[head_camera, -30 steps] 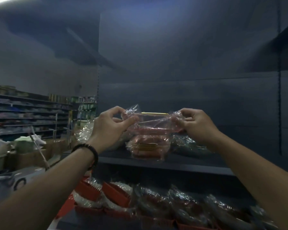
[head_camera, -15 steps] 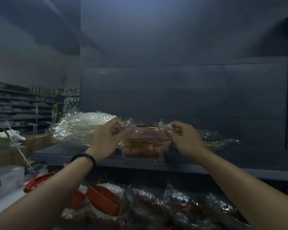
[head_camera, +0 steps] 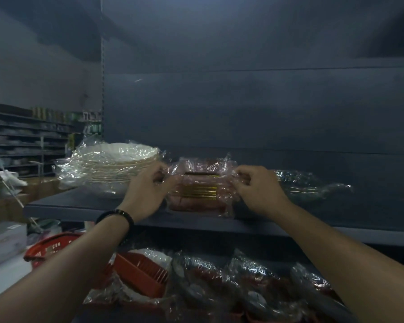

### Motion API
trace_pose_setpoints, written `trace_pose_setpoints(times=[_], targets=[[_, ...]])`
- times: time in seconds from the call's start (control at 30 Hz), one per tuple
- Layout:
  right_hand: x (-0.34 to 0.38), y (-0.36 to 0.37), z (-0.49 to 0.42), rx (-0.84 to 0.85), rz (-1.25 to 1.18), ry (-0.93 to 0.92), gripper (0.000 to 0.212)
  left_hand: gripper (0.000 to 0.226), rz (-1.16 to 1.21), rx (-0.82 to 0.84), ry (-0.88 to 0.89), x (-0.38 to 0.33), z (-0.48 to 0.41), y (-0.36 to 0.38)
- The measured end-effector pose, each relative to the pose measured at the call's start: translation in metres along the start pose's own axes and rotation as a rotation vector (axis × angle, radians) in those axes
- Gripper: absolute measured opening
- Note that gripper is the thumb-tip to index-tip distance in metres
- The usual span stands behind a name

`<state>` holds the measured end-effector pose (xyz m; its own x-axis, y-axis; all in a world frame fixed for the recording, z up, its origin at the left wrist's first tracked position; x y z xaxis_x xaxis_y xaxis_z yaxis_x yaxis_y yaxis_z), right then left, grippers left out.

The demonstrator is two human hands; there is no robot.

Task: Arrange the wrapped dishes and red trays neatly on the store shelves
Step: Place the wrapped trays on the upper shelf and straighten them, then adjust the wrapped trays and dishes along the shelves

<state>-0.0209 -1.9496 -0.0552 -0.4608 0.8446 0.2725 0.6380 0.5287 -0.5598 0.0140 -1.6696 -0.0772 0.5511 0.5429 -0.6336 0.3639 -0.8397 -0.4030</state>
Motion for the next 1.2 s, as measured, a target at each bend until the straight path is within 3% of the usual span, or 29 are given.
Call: trace_pose_setpoints(times=[0.17,0.47,0.67,0.77,0.9,0.97,1.03,1.13,1.2], targets=[[0.007,-0.002,0.005,0.15,0.05,-0.038,0.029,0.029,-0.143,-0.022,0.092,-0.003,0.006,0.003],[0.011,0.006,0.017,0.189,0.083,-0.043,0.042,0.06,-0.281,0.075,0.019,0.006,0.018,0.005],[0.012,0.002,0.012,0.272,0.041,-0.013,0.043,0.04,-0.166,0.17,-0.103,-0.011,0.027,0.005],[0.005,-0.004,0.019,0.355,-0.085,0.069,0.04,0.042,-0.091,0.181,-0.138,-0.022,0.034,0.004],[0.005,-0.03,0.056,0.166,-0.171,0.049,0.034,0.056,-0.007,-0.057,-0.103,-0.035,0.063,0.002],[0.003,-0.045,0.084,0.066,-0.171,0.036,0.022,0.051,-0.038,-0.242,-0.073,-0.035,0.088,0.007],[-0.008,-0.055,0.115,0.009,-0.194,0.075,0.011,0.039,-0.051,-0.323,0.001,-0.037,0.121,0.02],[-0.038,-0.059,0.165,-0.022,-0.26,0.182,0.012,0.031,-0.036,-0.261,0.053,-0.039,0.17,0.053],[-0.06,-0.053,0.2,-0.021,-0.252,0.25,0.016,0.025,-0.005,-0.121,-0.011,-0.032,0.193,0.082]])
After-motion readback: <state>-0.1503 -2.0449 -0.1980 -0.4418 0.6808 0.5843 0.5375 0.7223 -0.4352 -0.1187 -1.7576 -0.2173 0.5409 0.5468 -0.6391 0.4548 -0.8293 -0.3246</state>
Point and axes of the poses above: each hand's wrist, its own z-axis away from the middle knuckle, its own y-axis out of the palm, x = y × z, the point moved 4 cm from there along -z, towards the middle knuckle, and after that the axes turned 5 degrees about -y, right-handed, at the moved point
